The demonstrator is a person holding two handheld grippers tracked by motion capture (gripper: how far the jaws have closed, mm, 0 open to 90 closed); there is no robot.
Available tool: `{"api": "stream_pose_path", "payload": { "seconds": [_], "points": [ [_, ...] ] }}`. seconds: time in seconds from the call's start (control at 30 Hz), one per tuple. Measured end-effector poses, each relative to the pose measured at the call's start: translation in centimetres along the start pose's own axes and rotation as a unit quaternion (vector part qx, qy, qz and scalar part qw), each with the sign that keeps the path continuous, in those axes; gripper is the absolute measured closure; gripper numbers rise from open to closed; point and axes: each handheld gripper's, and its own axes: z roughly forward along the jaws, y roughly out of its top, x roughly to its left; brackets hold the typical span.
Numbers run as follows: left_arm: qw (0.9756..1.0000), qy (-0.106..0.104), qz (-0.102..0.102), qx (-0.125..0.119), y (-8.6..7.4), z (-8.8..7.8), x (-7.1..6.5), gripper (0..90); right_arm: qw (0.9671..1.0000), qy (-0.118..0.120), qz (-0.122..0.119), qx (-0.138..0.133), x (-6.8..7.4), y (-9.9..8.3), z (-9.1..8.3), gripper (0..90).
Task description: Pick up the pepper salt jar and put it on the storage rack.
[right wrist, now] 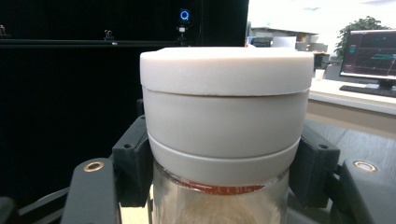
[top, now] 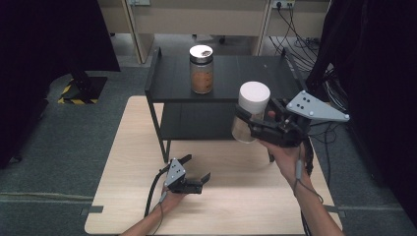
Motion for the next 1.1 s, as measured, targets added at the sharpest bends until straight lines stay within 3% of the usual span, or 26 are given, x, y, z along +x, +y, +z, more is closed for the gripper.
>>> {"api": "stream_pose_path", "payload": {
  "seconds": [0.17, 0.37, 0.57, 0.8, 1.1],
  "points": [
    [1.0, 0.0, 0.0, 0.0, 0.0, 0.0, 0.0, 0.3, 0.9999, -0.001, 0.01, 0.0, -0.6, 1.2, 1.1, 35.6],
    [1.0, -0.001, 0.0, 0.0, 0.0, 0.0, 0.0, 0.3, 0.9997, -0.018, 0.016, 0.0, -1.3, 2.9, 2.5, 35.6],
    [1.0, -0.002, -0.001, 0.0, 0.0, 0.0, 0.0, 0.3, 0.9988, -0.043, 0.024, 0.003, -1.9, 4.2, 4.0, 35.6],
    [1.0, -0.002, 0.001, 0.001, 0.0, 0.0, 0.0, 0.3, 0.9969, -0.077, 0.012, 0.014, -1.9, 5.2, 6.2, 35.5],
    [1.0, -0.002, 0.001, 0.002, 0.0, 0.0, 0.1, 0.3, 0.9923, -0.122, 0.017, 0.014, -2.4, 5.4, 8.8, 35.6]
  ]
}}
